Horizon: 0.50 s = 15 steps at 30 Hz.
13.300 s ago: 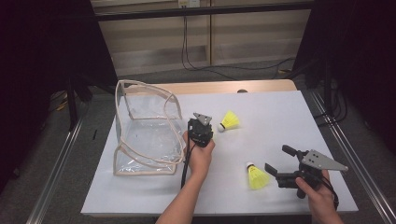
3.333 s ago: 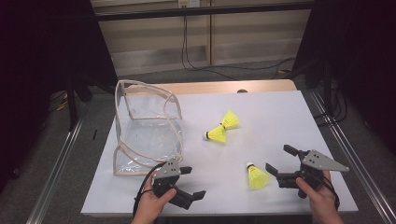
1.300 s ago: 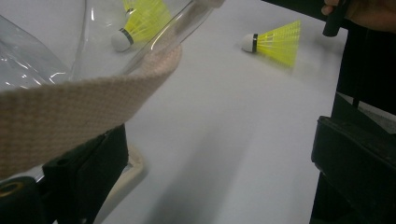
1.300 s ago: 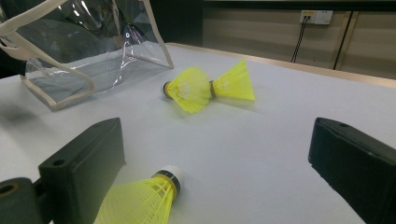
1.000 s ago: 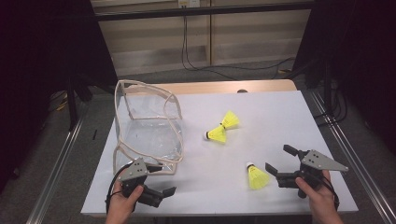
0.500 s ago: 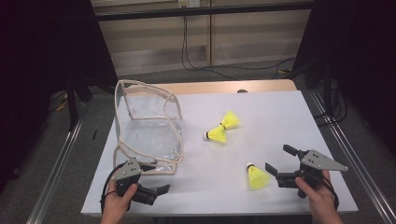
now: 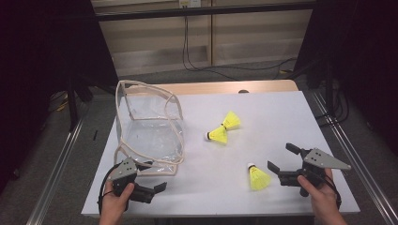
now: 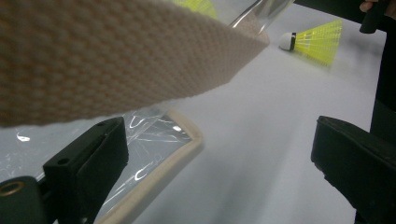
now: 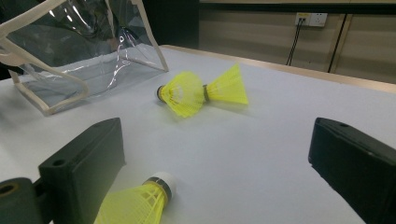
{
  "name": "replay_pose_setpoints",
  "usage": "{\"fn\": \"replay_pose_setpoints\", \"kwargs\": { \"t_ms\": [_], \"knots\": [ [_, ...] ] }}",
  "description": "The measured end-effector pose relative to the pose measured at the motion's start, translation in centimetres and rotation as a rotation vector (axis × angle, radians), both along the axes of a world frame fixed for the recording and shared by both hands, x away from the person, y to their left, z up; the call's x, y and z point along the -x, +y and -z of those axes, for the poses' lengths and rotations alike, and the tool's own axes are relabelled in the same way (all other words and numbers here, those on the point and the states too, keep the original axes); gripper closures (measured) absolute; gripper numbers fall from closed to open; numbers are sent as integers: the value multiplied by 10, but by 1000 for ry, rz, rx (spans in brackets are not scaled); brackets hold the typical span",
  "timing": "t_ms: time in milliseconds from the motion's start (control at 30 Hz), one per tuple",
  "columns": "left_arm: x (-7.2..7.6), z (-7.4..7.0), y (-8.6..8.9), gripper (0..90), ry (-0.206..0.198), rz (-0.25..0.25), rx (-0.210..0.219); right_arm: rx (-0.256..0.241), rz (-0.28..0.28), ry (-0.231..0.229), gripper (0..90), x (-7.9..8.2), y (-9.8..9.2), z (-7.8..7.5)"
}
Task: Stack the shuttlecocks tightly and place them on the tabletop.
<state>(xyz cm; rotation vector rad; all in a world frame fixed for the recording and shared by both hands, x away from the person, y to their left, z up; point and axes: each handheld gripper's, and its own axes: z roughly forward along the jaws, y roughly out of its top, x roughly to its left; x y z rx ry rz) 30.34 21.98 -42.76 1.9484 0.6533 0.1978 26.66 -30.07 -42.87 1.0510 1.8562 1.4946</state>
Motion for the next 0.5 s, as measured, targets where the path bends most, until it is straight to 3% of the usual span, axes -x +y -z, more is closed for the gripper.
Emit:
{"fn": "replay_pose_setpoints", "kwargs": {
  "t_ms": [200, 500],
  "knots": [
    [-1, 0, -1, 35, 3, 9, 0, 14, 4, 0, 29, -8, 0, -6],
    [-1, 0, -1, 35, 6, 7, 3, 52, 14, 44, 30, -29, 1, -10]
  ]
}}
